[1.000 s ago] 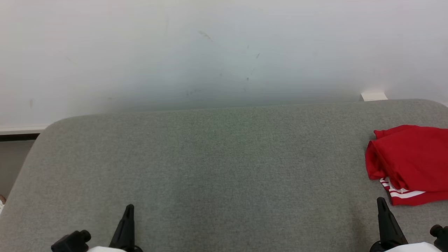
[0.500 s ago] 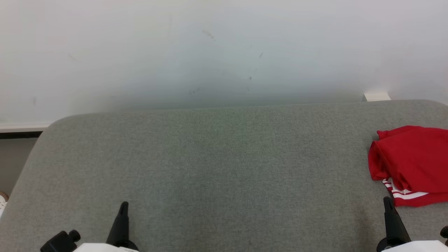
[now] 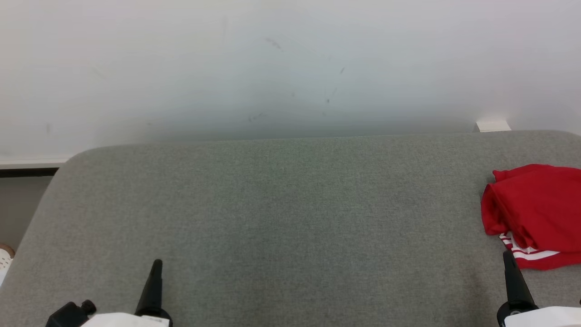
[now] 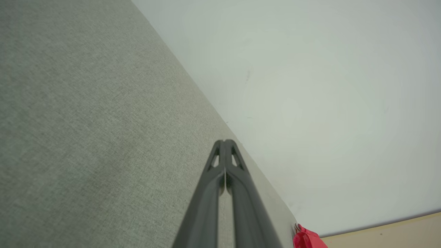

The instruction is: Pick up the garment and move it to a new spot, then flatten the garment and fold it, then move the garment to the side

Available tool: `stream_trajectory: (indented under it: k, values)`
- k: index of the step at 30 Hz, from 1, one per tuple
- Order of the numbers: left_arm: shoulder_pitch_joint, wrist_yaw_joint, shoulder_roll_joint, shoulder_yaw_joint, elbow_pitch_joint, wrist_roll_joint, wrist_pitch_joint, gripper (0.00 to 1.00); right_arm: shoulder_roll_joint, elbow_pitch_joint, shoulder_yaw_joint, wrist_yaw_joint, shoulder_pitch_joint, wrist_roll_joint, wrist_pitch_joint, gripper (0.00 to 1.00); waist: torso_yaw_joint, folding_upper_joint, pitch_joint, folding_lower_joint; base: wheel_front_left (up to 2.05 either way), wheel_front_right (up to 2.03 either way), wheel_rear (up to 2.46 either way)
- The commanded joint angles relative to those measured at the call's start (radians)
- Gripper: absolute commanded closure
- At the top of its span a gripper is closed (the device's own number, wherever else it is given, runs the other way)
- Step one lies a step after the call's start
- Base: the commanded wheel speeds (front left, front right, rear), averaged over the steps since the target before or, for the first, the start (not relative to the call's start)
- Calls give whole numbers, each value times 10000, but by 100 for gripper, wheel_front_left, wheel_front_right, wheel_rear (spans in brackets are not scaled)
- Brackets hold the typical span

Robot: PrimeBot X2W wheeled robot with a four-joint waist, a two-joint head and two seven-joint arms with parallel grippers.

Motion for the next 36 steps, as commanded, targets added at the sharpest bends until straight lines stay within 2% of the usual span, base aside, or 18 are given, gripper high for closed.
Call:
stream_trajectory:
  k: [1, 36]
  values:
    - [-243, -30, 51, 91, -132, -314, 82, 100, 5, -140, -86, -9, -209, 244, 66, 100, 10, 0, 3, 0, 0, 0, 0]
    - [-394, -48, 67, 494, -189, -3581, 966, 100, 180, -262, -685, -13, -308, 2949, 942, 100, 236, 0, 64, 0, 0, 0, 0]
